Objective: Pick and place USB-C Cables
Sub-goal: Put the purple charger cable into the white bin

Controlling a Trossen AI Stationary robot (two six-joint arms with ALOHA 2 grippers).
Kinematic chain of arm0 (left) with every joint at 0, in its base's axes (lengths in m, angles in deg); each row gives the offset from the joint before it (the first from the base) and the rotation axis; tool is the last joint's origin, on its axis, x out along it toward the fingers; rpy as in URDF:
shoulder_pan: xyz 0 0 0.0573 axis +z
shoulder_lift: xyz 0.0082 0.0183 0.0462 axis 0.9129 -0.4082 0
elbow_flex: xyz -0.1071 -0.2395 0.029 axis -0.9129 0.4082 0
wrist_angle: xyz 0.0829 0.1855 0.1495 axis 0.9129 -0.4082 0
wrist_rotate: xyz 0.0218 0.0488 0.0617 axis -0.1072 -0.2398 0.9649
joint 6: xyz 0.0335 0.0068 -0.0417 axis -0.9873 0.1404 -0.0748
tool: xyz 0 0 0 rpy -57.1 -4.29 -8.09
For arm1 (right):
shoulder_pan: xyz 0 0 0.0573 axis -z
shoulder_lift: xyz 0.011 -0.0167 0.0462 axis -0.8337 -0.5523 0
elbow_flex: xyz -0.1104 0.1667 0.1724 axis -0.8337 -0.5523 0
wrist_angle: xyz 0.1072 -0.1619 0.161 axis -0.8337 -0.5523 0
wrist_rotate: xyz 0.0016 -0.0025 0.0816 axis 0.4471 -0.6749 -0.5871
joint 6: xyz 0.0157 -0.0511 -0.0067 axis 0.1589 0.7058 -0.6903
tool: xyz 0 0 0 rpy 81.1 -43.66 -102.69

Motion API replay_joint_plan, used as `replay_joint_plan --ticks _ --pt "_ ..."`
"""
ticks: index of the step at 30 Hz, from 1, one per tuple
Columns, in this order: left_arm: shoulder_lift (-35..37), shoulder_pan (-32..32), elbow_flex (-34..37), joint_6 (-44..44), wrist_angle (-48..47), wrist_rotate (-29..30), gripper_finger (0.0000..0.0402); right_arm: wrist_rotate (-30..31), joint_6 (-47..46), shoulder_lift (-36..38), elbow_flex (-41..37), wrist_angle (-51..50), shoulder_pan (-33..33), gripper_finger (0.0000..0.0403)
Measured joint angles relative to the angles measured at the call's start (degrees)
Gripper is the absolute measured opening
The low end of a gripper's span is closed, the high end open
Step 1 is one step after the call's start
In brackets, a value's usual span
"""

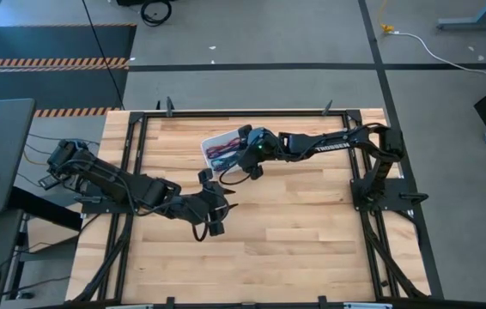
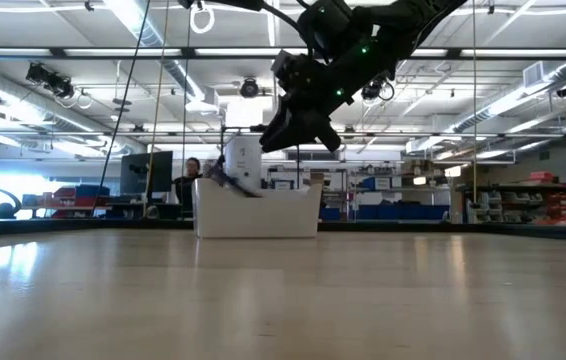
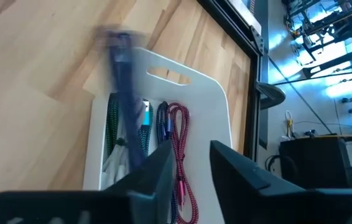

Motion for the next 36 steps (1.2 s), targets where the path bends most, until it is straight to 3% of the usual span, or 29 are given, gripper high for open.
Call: replay_joint_plan --ticks 6,12,16,22,36 --pt "0.0 0.0 0.0 0.03 -0.01 0.0 0.0174 0.45 -1.81 0.02 0.0 0.39 0.02 0.015" --pt "0.0 0.0 -0.02 0.03 -0.03 0.0 0.0174 2.63 -3.63 0.02 0.0 0.7 0.13 0.0153" --pt "0.0 0.0 -0.02 0.03 -0.12 0.0 0.0174 -3.0 -5.95 0.04 0.0 -1.64 -0.91 0.0148" --pt "0.0 -0.07 -0.02 0.03 -0.54 -0.11 0.0174 -17.98 -13.31 -0.24 0.0 -7.27 -4.17 0.0147" --pt "-0.04 -0.44 -0.07 0.95 -0.88 -0.17 0.0174 -10.38 -16.46 -12.28 0.01 6.25 -6.72 0.0147"
